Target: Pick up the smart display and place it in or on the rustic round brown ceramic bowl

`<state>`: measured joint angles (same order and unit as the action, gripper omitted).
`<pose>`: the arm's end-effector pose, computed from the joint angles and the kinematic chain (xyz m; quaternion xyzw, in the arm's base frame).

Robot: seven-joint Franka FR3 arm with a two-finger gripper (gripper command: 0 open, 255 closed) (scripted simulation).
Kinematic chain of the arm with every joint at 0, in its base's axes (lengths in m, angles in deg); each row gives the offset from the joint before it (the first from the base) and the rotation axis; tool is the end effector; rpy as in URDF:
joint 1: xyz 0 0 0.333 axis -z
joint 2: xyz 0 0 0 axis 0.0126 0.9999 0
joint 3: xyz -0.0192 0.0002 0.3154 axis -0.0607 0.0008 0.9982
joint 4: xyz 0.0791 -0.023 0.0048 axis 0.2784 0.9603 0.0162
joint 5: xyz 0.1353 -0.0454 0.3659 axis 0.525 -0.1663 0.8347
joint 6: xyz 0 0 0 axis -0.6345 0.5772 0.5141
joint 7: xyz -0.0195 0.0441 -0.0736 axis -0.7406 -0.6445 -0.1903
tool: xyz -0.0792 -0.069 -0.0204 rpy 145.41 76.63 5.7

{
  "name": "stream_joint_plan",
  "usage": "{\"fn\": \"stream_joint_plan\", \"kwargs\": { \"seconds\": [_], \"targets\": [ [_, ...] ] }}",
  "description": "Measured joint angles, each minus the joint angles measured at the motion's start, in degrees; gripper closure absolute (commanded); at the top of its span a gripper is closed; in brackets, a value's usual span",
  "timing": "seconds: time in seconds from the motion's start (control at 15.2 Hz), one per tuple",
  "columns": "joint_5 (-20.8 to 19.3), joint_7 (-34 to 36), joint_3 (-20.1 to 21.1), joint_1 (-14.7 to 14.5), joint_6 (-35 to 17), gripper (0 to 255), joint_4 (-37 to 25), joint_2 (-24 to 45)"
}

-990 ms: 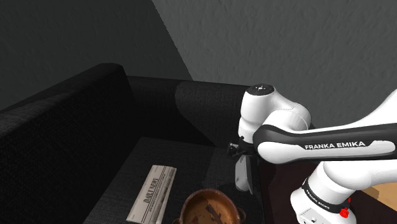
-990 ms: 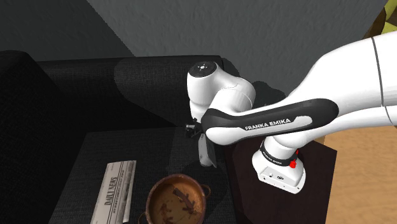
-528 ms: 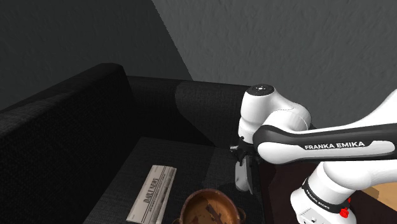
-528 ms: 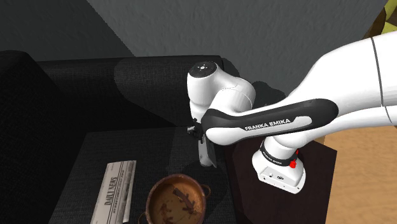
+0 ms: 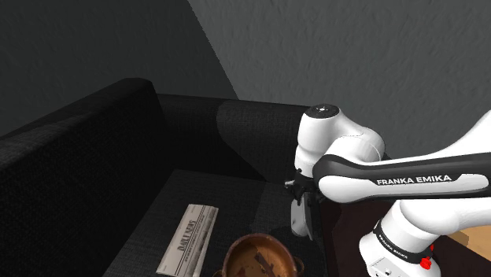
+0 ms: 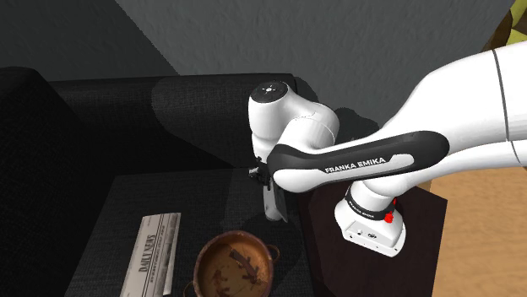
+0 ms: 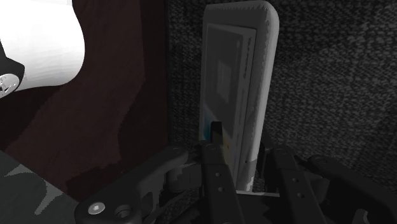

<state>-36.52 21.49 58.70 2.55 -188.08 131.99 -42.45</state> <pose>0.2476 0.1590 0.3180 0.9018 -0.4295 0.0162 0.0441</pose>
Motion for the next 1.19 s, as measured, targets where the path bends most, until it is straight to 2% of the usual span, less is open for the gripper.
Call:
{"fn": "stream_joint_plan", "kwargs": {
  "seconds": [0.59, 1.19],
  "targets": [
    [-3.16, -0.11, -4.29, -0.28, 8.90, 255, -3.25, -5.70],
    [-6.64, -0.41, -8.24, 0.67, 16.83, 255, -8.19, -8.84]
  ]
}}
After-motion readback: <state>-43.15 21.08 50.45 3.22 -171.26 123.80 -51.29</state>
